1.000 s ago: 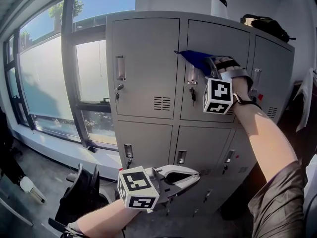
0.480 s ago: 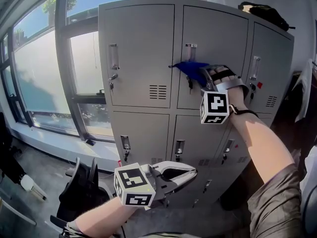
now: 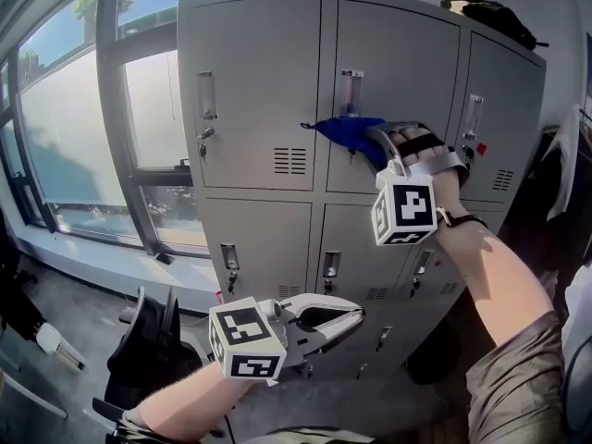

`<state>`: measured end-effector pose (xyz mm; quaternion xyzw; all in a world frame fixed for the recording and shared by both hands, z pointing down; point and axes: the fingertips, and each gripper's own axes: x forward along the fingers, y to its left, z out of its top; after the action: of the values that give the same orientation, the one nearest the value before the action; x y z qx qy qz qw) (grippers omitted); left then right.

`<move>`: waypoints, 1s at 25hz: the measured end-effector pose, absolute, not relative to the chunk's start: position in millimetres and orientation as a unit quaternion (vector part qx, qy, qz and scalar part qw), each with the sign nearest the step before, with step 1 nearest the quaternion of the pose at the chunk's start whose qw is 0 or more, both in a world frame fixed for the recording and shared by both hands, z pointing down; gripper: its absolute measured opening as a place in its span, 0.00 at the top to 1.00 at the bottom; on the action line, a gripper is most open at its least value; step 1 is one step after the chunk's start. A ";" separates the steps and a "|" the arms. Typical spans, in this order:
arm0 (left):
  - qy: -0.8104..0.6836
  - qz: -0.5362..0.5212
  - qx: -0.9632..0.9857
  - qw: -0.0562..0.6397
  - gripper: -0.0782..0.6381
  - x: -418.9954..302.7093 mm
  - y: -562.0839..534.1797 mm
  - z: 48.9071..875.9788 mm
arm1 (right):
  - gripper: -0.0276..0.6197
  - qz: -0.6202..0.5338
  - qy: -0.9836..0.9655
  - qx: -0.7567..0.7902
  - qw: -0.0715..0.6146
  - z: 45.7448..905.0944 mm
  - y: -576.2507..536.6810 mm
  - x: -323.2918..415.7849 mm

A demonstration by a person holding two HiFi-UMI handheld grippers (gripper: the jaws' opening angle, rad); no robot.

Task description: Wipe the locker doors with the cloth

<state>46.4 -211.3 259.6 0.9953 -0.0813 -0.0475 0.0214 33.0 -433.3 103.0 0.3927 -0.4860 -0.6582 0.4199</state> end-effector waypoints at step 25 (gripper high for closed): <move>-0.090 -0.032 0.995 0.023 0.88 53.2 -209.6 279.0 | 0.82 -0.624 -0.520 0.351 0.466 255.1 -482.3 35.5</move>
<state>53.2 -209.6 279.0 0.9952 -0.0898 -0.0317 0.0234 35.5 -482.3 255.1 0.3513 -0.5204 -0.6235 0.4658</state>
